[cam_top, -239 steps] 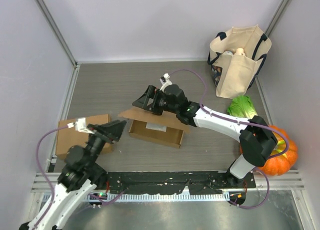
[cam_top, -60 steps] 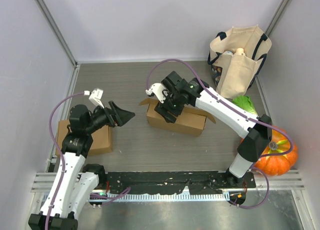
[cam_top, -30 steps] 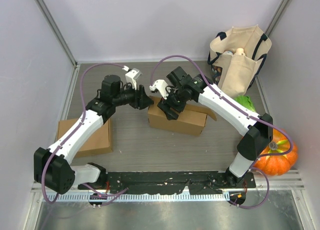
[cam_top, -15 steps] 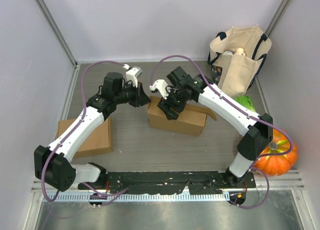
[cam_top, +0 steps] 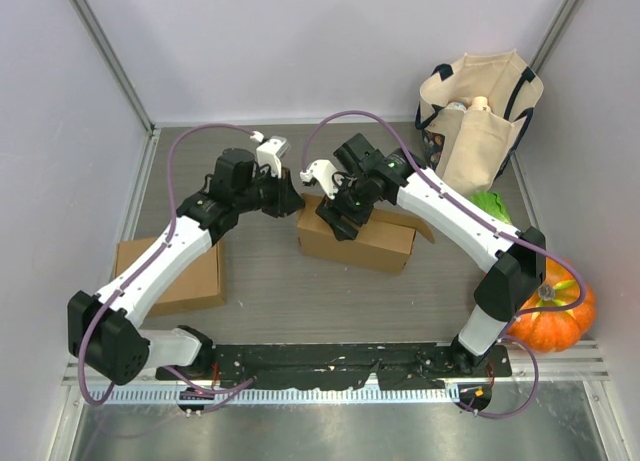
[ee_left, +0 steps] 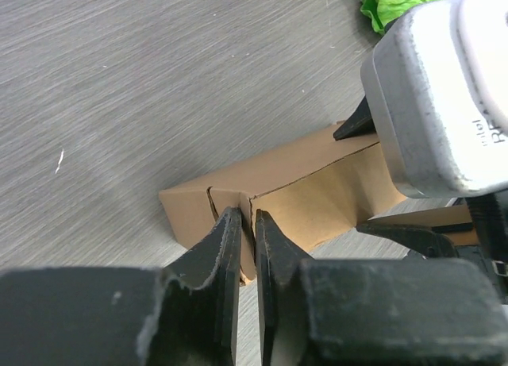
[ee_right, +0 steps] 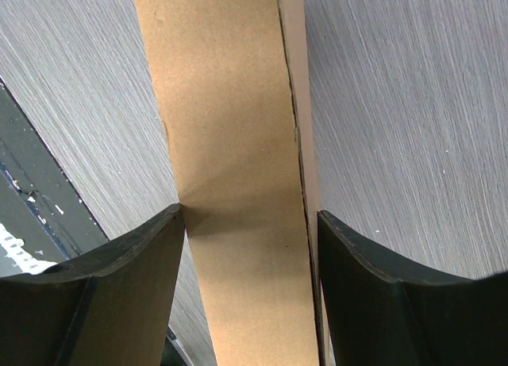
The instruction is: Fold the paper box
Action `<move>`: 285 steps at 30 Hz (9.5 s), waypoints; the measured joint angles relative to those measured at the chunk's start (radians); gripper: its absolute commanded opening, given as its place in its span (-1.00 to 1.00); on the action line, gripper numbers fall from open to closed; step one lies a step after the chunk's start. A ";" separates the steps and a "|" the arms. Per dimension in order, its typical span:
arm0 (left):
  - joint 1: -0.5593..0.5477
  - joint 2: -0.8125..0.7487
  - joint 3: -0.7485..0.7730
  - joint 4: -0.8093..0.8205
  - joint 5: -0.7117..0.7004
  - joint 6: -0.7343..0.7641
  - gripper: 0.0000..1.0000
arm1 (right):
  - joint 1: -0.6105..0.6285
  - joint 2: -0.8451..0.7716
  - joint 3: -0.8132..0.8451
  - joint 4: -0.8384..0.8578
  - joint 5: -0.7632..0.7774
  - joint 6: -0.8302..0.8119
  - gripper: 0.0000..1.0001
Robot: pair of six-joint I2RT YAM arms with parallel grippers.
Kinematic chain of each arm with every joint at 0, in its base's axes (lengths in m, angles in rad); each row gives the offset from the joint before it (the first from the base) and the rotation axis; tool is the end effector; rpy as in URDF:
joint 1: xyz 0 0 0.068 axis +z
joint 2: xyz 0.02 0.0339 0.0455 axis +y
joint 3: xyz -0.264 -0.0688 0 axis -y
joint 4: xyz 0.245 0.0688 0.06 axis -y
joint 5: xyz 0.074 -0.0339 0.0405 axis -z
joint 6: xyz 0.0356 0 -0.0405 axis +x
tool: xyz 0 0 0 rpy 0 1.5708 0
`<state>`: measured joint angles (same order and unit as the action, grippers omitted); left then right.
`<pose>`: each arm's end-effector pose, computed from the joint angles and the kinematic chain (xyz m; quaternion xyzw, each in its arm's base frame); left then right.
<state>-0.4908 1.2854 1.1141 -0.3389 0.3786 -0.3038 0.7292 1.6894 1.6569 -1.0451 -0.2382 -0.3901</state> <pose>0.2502 -0.1486 0.3319 0.1739 0.8347 -0.3419 0.3953 0.2550 0.2391 0.3320 -0.5358 0.8006 0.1545 0.2195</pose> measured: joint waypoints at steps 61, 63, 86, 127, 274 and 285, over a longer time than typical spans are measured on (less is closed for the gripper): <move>-0.114 0.008 -0.045 0.008 -0.335 0.021 -1.00 | -0.075 -0.443 -0.220 0.298 0.361 0.515 0.69; -0.114 0.016 -0.031 -0.008 -0.335 0.023 -1.00 | -0.075 -0.515 -0.259 0.253 0.414 0.570 0.54; -0.116 0.092 0.118 -0.201 -0.325 0.031 -1.00 | -0.079 -0.813 -0.773 0.378 0.753 0.695 -0.23; -0.109 0.069 0.117 -0.243 -0.342 0.045 -1.00 | -0.109 -0.656 -0.531 0.140 0.513 1.026 -0.99; 0.087 -0.262 -0.177 -0.184 -0.090 -0.321 -0.53 | 0.177 -0.864 -0.961 0.709 0.898 1.270 0.24; 0.086 -0.269 -0.190 -0.180 -0.076 -0.303 -0.36 | -0.180 -0.926 -0.926 0.593 0.342 1.115 0.32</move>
<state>-0.4046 1.0164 0.9245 -0.5186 0.3031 -0.6071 0.5495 0.7635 0.7307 -0.4519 0.1036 0.7250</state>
